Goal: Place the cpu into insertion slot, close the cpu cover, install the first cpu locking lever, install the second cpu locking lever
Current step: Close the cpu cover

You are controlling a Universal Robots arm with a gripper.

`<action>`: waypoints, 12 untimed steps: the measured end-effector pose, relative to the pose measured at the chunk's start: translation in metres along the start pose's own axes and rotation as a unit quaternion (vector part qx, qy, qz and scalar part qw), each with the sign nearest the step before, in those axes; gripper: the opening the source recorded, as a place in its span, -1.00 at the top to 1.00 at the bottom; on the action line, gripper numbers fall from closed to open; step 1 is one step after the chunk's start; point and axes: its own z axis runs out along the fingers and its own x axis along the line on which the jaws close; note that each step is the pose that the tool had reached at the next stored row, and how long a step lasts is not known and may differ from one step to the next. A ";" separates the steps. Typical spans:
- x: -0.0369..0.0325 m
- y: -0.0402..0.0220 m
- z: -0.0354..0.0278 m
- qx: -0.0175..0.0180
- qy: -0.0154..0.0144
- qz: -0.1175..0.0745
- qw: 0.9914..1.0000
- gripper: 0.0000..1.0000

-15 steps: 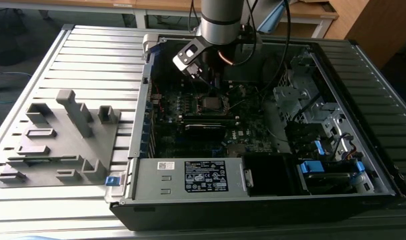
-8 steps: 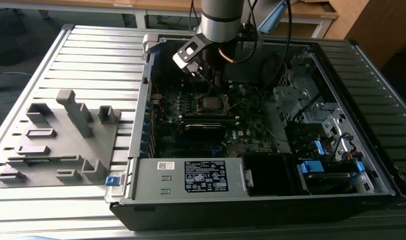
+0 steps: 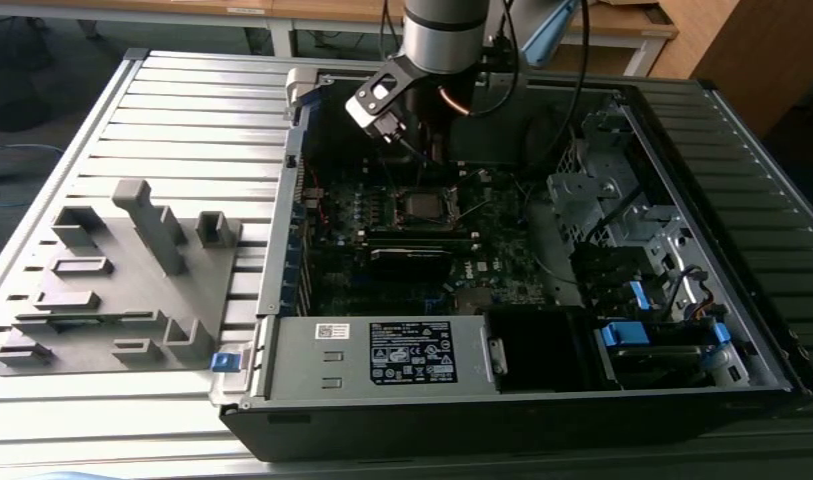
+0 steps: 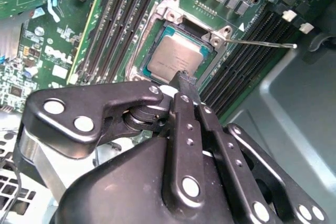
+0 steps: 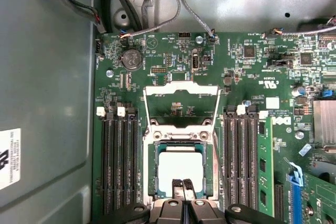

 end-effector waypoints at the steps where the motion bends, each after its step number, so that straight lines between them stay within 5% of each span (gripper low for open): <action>1: 0.0001 0.0001 -0.0017 0.000 0.000 0.000 1.000 0.79; 7: 0.0003 0.0007 -0.0126 0.000 0.000 0.000 1.000 0.79; 12: 0.0004 0.0008 -0.0140 0.000 0.000 0.000 1.000 0.79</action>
